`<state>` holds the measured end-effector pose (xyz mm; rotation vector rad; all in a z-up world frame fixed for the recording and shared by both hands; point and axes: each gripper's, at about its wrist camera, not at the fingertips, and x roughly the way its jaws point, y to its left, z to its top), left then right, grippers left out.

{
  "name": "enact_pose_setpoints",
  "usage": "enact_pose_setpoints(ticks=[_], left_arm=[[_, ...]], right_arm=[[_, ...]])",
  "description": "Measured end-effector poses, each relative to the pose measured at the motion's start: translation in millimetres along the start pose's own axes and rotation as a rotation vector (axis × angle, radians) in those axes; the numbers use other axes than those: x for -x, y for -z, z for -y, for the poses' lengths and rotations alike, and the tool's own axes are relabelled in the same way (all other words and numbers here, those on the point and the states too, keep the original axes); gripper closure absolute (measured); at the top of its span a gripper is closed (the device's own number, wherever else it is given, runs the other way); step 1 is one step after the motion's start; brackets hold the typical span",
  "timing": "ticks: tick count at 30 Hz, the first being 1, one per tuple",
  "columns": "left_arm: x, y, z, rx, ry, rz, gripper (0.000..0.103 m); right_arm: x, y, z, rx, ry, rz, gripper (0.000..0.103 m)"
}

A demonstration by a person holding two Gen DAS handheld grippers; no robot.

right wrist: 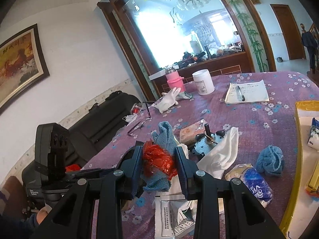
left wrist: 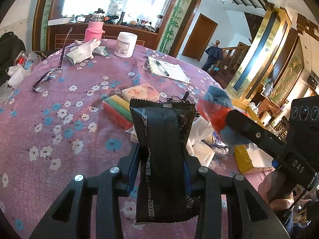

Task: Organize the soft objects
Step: 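Carry black packet and blue cloth over the yellow tray, open both grippers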

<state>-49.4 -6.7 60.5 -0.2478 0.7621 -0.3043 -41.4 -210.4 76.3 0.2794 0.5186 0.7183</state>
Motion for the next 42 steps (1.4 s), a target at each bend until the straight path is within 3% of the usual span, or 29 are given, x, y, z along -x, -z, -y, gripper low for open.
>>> enact_pose_setpoints(ticks=[11,20,28,31,34,38,42], left_arm=[[14.6,-1.3,18.8,-0.034,0.021,0.008,0.067],[1.6,-12.4,70.5,-0.119,0.094,-0.023,0.067],[-51.0,-31.5,148.5,-0.178,0.233,-0.114,0.067],[-81.5,-37.6,181.3,-0.191,0.278,-0.171,0.067],[-113.7,-43.3,210.5,-0.206,0.3,-0.222,0.067],[-154.4,-50.1,234.6,-0.188,0.309,-0.275,0.067],[-190.1,-43.4,250.6,-0.166,0.309,-0.328,0.067]], right_arm=[[22.9,-4.0,14.6,-0.082,0.004,0.036,0.067],[97.4,-11.0,48.1,-0.174,0.055,0.154,0.067],[165.9,-34.0,122.1,-0.277,0.267,0.218,0.067],[175.3,-48.5,159.8,-0.318,0.363,0.177,0.067],[179.8,-59.4,201.3,-0.41,0.406,0.143,0.067],[178.6,-74.3,236.4,-0.446,0.529,0.092,0.067],[172.7,-72.7,268.3,-0.498,0.595,0.051,0.067]])
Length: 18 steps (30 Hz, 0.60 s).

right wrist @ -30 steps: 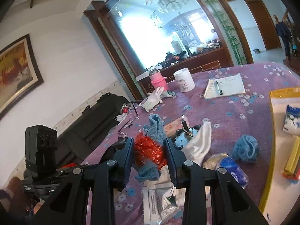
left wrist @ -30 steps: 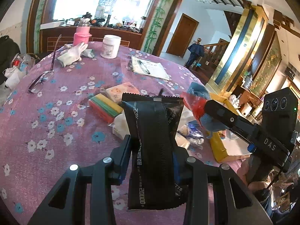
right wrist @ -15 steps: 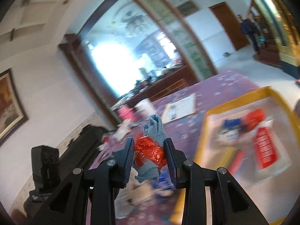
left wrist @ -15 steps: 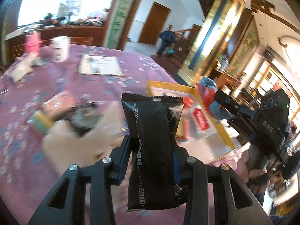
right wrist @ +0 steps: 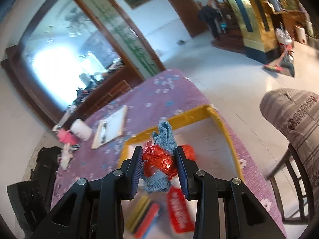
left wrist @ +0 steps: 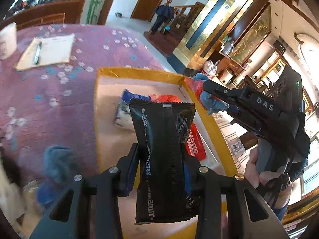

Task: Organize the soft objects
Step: 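Carry black packet and blue cloth over the yellow tray, open both grippers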

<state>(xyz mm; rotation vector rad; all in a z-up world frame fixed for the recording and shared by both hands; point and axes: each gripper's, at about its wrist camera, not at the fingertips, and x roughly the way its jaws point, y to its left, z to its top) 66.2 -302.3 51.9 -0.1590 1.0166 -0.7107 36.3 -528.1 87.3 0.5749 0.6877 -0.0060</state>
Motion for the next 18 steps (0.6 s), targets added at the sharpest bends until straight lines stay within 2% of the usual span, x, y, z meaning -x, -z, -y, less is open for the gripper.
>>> enact_pose_setpoints(ticks=[5,13,14,16,18], left_arm=[[-24.9,-0.1,3.9,0.005,0.006,-0.041,0.067],[-30.9,2.9,9.4,-0.018,0.026,-0.031,0.064],[-29.8,2.9,9.8,-0.019,0.031,-0.024,0.062],[-25.5,3.8,10.3,-0.024,0.039,0.001,0.046],[-23.6,3.0,10.3,-0.028,0.054,0.013,0.038]], right_arm=[[-16.7,2.1,19.7,-0.041,0.012,-0.046,0.067],[-31.6,7.2,18.8,-0.041,0.05,-0.048,0.066],[-32.6,7.4,20.1,-0.043,0.053,-0.049,0.066],[-33.9,7.8,21.4,-0.044,0.064,-0.049,0.066],[-32.1,7.6,20.6,-0.04,0.059,-0.043,0.065]])
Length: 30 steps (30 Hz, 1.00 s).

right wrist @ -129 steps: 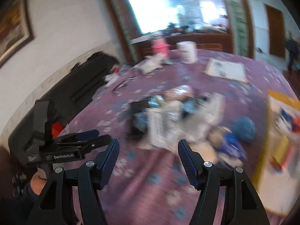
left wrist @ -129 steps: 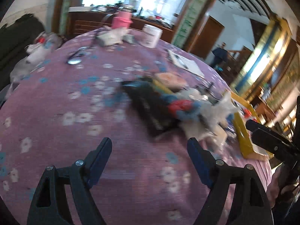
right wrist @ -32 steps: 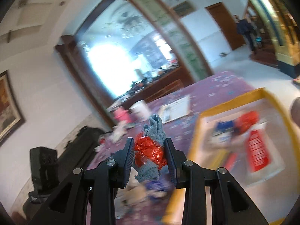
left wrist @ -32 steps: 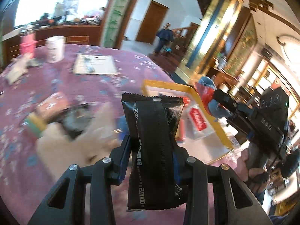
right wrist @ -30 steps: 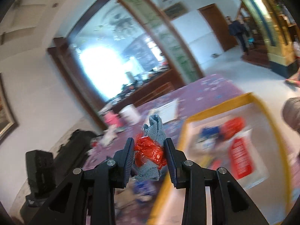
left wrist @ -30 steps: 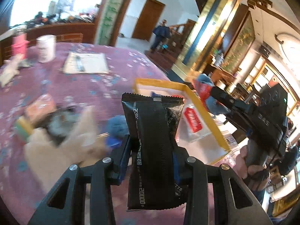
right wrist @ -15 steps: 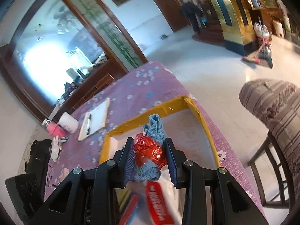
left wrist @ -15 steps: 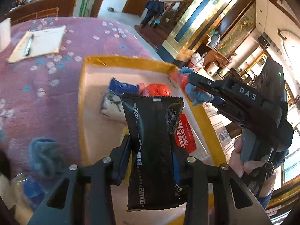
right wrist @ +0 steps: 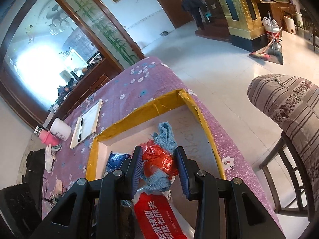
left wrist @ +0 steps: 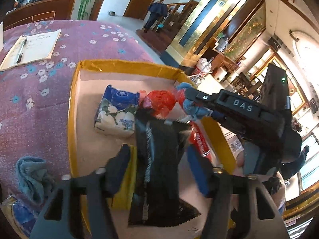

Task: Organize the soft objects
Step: 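Carry black packet and blue cloth over the yellow tray, open both grippers, then move both grippers back over the pile on the table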

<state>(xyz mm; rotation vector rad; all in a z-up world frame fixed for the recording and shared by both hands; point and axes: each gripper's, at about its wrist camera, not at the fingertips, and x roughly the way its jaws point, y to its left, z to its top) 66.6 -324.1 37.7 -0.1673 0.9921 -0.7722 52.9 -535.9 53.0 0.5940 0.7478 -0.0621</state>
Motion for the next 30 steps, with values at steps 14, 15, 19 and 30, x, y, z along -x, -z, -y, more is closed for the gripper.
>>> enact_pose_setpoints(ticks=[14,15,19,30], left_arm=[[21.8,1.0,16.9,-0.06,-0.049,0.089,0.033],[24.8,0.5,18.3,-0.068,-0.053,0.103,0.031],[45.3,-1.2,27.6,-0.102,-0.087,0.19,0.019],[132.1,15.5,48.0,-0.165,-0.174,0.308,0.005]], right_arm=[[59.4,10.9,-18.2,0.052,-0.012,0.15,0.057],[72.6,17.4,-25.4,0.091,-0.006,0.18,0.052],[116.3,45.0,-43.4,0.188,0.02,0.289,0.02],[195.9,99.7,-69.1,0.247,-0.07,0.466,0.015]])
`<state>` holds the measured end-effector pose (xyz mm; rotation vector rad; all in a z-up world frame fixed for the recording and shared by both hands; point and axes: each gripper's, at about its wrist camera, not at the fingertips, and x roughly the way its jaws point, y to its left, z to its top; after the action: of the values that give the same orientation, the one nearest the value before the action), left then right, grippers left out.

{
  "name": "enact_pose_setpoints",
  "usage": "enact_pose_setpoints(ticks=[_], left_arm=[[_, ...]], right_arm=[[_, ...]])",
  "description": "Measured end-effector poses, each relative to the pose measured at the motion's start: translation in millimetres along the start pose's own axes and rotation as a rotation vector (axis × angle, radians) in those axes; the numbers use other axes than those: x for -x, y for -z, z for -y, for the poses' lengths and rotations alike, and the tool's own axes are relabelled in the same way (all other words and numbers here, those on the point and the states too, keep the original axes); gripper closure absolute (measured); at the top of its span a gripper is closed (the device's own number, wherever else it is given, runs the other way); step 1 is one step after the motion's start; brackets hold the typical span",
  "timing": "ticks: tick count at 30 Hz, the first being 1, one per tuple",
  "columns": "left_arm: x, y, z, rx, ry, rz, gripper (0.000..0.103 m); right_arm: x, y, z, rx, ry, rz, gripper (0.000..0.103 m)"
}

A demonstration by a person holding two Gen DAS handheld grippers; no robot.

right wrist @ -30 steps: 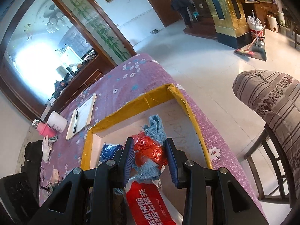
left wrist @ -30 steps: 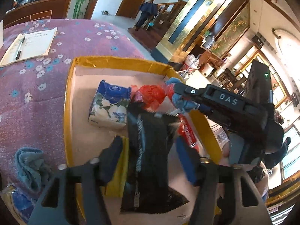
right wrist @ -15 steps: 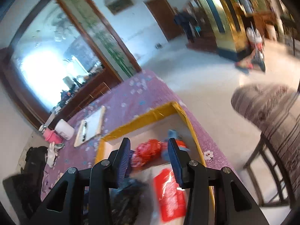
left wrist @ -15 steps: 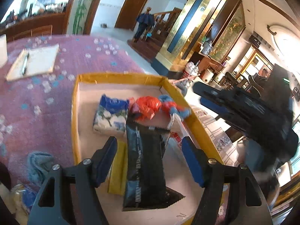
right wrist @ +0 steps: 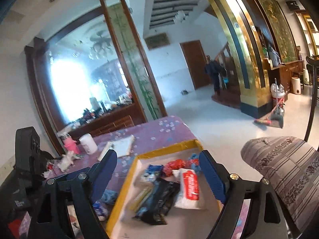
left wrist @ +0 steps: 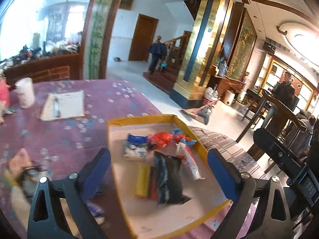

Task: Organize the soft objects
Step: 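Move both grippers back over the pile on the table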

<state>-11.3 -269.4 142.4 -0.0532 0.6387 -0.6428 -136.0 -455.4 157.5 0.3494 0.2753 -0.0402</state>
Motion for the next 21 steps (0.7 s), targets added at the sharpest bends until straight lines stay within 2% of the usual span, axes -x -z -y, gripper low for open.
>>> enact_pose_setpoints(ticks=[5,9,12,13,16,19,21], left_arm=[[51.3,19.7,-38.1,0.049,-0.035,0.051,0.005],[86.4,47.5,-90.4,0.12,-0.09,0.07,0.005],[105.9,75.4,-145.7,0.189,-0.164,0.022,0.005],[112.8,89.0,-172.5,0.238,-0.206,0.002,0.005],[127.9,121.1,-235.8,0.383,-0.27,-0.017,0.005],[136.4,139.5,-275.1,0.479,-0.302,-0.013,0.005],[139.4,147.3,-290.8,0.5,-0.346,0.002,0.005]], right_arm=[[-3.2,21.9,-37.1,0.047,-0.131,-0.061,0.015],[-14.9,44.2,-74.7,0.108,-0.232,-0.107,0.015],[-32.5,65.3,-104.1,0.139,-0.343,-0.231,0.015],[-39.3,74.7,-116.7,0.159,-0.366,-0.278,0.015],[-53.9,103.0,-152.7,0.244,-0.412,-0.379,0.015],[-69.7,127.7,-185.7,0.285,-0.462,-0.464,0.015],[-83.4,140.5,-207.0,0.329,-0.456,-0.513,0.015]])
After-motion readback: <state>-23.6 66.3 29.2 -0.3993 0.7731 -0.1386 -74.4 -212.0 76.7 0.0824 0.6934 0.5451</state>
